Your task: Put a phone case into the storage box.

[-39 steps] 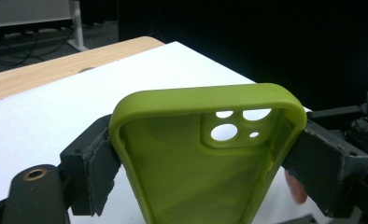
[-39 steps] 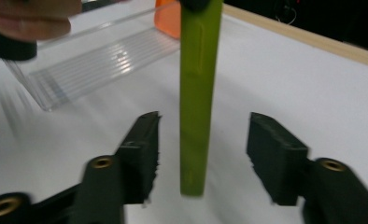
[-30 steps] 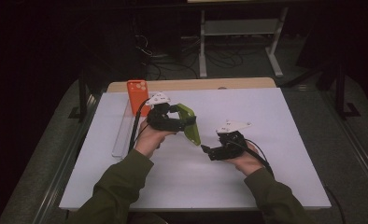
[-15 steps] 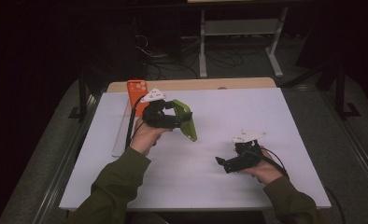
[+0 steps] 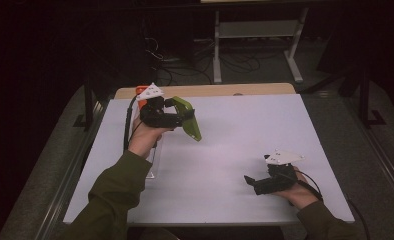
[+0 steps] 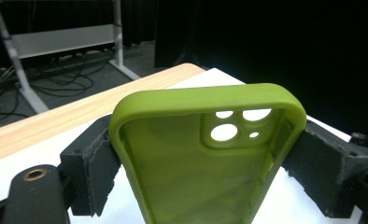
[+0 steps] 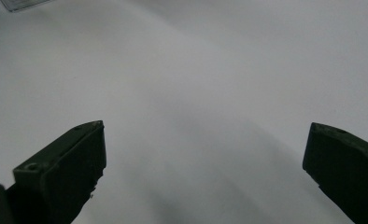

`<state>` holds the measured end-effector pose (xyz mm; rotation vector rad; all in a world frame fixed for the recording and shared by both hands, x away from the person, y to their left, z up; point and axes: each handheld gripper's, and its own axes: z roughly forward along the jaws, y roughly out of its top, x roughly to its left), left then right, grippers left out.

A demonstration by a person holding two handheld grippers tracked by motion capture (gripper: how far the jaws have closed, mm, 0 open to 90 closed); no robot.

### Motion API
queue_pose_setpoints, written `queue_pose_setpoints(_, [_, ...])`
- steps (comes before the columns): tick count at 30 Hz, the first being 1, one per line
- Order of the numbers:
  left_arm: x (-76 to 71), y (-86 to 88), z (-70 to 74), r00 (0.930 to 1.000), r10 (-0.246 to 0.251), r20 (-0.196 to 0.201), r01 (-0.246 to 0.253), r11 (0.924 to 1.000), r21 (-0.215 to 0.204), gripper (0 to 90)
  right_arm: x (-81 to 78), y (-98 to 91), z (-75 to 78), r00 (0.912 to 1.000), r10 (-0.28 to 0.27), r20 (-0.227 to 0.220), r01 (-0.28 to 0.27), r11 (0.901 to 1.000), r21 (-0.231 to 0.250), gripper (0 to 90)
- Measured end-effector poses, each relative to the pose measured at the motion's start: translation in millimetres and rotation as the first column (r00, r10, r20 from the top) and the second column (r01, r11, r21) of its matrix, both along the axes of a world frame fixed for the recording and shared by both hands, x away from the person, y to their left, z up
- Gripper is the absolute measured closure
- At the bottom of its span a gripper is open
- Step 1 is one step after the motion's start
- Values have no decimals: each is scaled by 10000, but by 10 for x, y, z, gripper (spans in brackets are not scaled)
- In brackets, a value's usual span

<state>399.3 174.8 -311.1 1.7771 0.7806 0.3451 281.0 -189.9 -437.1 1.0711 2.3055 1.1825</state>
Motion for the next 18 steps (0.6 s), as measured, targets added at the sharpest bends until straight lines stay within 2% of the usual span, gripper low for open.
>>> queue_pose_setpoints(9, [123,289,211,9977,647,179,-646,9979,-53,159,4,39,-8,9999,80,99,-80,9999,-78,0])
queue_pose_setpoints(14, [180,430,307,9929,1159,276,-1162,9931,122,159,5,39,-3,10000,50,78,-50,10000,-30,0])
queue_pose_setpoints(18, [228,547,353,9861,1637,276,-1644,9861,235,159,9,38,-6,9999,74,112,-74,9999,-73,0])
